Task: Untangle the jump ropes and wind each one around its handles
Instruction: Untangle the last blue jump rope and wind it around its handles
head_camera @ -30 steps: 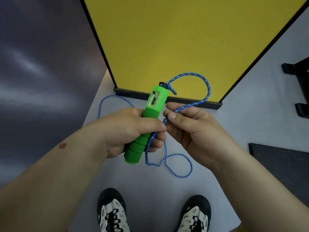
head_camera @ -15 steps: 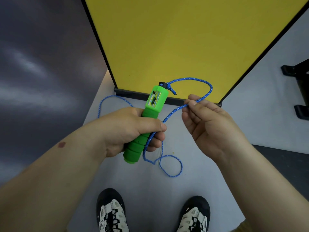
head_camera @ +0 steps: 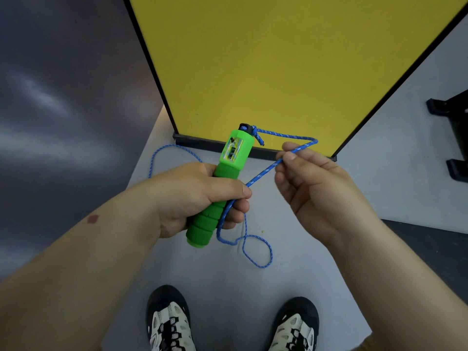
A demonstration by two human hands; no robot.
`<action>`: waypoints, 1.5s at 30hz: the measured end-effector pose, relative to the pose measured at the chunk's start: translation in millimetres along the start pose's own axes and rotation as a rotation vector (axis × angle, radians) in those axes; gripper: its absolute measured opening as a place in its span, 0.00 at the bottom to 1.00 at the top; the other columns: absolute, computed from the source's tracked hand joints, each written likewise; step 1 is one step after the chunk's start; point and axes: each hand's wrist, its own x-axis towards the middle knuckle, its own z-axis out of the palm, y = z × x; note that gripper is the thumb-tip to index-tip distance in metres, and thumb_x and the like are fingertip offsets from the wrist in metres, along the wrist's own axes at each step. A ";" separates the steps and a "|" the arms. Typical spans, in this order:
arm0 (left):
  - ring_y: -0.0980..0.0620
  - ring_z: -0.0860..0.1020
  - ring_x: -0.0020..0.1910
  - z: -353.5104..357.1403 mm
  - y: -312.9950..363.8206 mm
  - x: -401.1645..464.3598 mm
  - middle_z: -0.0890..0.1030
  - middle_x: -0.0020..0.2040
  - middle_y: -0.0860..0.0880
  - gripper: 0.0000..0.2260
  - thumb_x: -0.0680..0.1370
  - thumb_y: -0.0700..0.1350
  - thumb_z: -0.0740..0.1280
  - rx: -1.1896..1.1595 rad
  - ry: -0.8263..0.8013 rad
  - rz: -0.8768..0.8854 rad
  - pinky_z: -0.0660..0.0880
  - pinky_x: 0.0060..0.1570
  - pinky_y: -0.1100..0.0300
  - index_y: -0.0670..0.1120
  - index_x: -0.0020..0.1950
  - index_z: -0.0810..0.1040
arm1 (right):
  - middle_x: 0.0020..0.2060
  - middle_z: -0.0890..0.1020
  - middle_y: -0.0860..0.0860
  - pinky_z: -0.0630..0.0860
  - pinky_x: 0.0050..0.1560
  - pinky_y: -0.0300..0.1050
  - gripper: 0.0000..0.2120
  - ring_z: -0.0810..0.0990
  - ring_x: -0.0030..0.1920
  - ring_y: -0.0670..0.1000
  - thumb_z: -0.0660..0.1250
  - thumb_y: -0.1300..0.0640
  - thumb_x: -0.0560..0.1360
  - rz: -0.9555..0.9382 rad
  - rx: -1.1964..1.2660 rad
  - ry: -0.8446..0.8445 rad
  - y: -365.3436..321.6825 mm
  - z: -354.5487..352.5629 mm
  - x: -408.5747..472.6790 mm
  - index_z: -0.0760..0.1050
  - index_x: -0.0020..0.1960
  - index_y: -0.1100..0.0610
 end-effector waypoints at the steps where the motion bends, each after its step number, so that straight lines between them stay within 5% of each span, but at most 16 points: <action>1: 0.50 0.81 0.34 -0.1 0.2 -0.2 0.84 0.37 0.44 0.05 0.78 0.41 0.71 0.002 0.000 0.003 0.82 0.41 0.56 0.40 0.44 0.80 | 0.43 0.85 0.53 0.81 0.46 0.39 0.09 0.82 0.40 0.48 0.69 0.65 0.77 -0.012 0.023 0.020 -2.2 -1.6 1.4 0.81 0.56 0.61; 5: 0.50 0.81 0.34 1.4 1.1 -1.0 0.83 0.37 0.44 0.06 0.78 0.41 0.71 0.003 -0.001 0.011 0.82 0.39 0.57 0.40 0.43 0.80 | 0.43 0.84 0.52 0.80 0.46 0.39 0.09 0.82 0.41 0.48 0.69 0.64 0.77 -0.008 0.043 0.026 -2.6 -3.5 2.2 0.81 0.57 0.60; 12: 0.50 0.81 0.34 2.6 0.5 -1.0 0.83 0.37 0.44 0.04 0.78 0.40 0.70 -0.007 -0.002 0.012 0.82 0.40 0.56 0.40 0.46 0.81 | 0.41 0.84 0.52 0.79 0.38 0.37 0.07 0.79 0.34 0.45 0.68 0.64 0.77 0.125 -0.180 -0.201 14.5 7.1 -11.0 0.82 0.53 0.59; 25: 0.50 0.81 0.34 -0.2 0.9 -1.7 0.83 0.37 0.44 0.05 0.78 0.40 0.71 0.002 -0.001 0.013 0.82 0.40 0.57 0.40 0.44 0.80 | 0.41 0.82 0.51 0.79 0.40 0.37 0.06 0.78 0.36 0.46 0.69 0.63 0.78 -0.023 0.013 0.051 -5.8 -4.6 3.9 0.81 0.54 0.59; 34: 0.50 0.82 0.35 0.7 1.1 -1.4 0.84 0.38 0.44 0.04 0.78 0.40 0.70 -0.004 -0.003 0.014 0.82 0.41 0.56 0.40 0.47 0.81 | 0.42 0.84 0.53 0.79 0.38 0.38 0.07 0.80 0.35 0.46 0.69 0.62 0.75 0.104 -0.182 -0.215 14.5 7.8 -11.7 0.82 0.52 0.58; 45: 0.50 0.82 0.35 -1.7 0.4 -0.7 0.84 0.38 0.44 0.04 0.78 0.40 0.71 -0.008 0.003 0.010 0.82 0.39 0.57 0.40 0.45 0.80 | 0.43 0.83 0.51 0.78 0.39 0.37 0.03 0.78 0.35 0.45 0.69 0.61 0.78 -0.031 -0.009 0.030 -2.7 -2.9 1.8 0.81 0.51 0.58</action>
